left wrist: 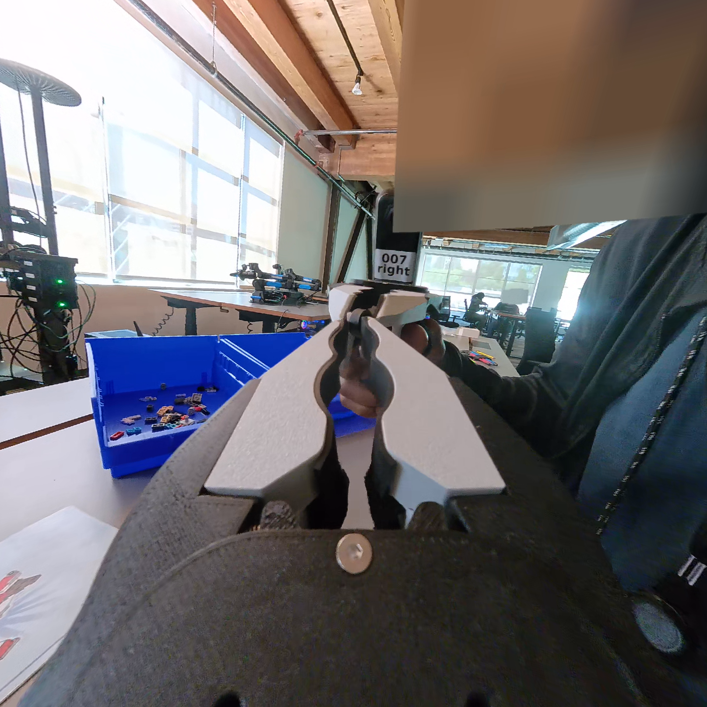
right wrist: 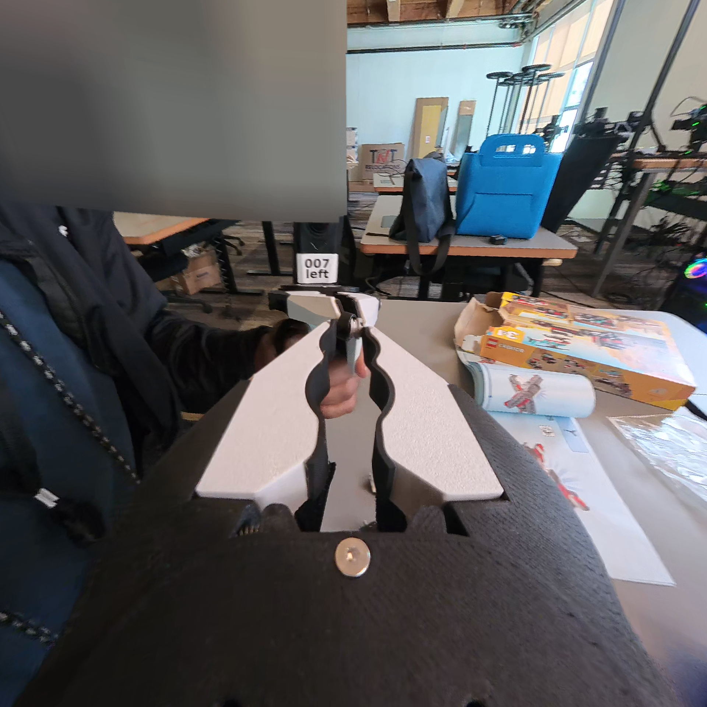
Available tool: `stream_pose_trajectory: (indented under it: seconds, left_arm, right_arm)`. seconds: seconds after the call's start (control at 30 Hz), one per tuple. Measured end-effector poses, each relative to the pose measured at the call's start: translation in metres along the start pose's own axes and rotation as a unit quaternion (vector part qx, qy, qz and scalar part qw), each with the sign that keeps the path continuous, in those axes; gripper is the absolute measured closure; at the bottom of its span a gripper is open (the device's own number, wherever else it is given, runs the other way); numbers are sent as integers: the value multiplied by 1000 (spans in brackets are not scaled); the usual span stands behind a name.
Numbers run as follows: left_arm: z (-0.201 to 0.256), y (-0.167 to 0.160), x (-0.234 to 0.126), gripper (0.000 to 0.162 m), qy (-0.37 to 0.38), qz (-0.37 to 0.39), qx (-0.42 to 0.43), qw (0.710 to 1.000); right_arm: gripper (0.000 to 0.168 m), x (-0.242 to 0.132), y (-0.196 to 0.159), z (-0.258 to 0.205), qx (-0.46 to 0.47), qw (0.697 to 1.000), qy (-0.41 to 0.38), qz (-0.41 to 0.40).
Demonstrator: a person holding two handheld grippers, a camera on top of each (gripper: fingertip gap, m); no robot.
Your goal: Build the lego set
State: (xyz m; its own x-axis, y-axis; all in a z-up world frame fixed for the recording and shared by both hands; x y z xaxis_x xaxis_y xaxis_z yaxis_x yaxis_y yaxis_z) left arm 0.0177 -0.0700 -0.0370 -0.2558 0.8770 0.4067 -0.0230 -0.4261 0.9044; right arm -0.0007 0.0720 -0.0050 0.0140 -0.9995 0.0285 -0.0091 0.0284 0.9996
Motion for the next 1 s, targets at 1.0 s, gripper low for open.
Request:
stream_pose_trajectory:
  seconds: [1.0]
  left_arm:
    - [2, 1, -4, 153, 5, -28, 42, 999]
  right_arm:
    - [156, 3, 1, -6, -56, 998, -17, -32]
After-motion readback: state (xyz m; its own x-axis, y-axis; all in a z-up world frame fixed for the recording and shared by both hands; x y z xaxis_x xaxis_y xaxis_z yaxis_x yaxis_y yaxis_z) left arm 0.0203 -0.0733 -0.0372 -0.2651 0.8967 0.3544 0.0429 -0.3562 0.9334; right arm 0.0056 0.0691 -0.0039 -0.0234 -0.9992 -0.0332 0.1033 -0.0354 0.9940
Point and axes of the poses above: each gripper's, where its closed fingertips meet, x out along the fingers, y out of its top, z = x × y across the jaws, the point moved 8 cm from there along -x, back along the fingers, and after that the axes turned 4 degrees about z, right-handed, at the moved point
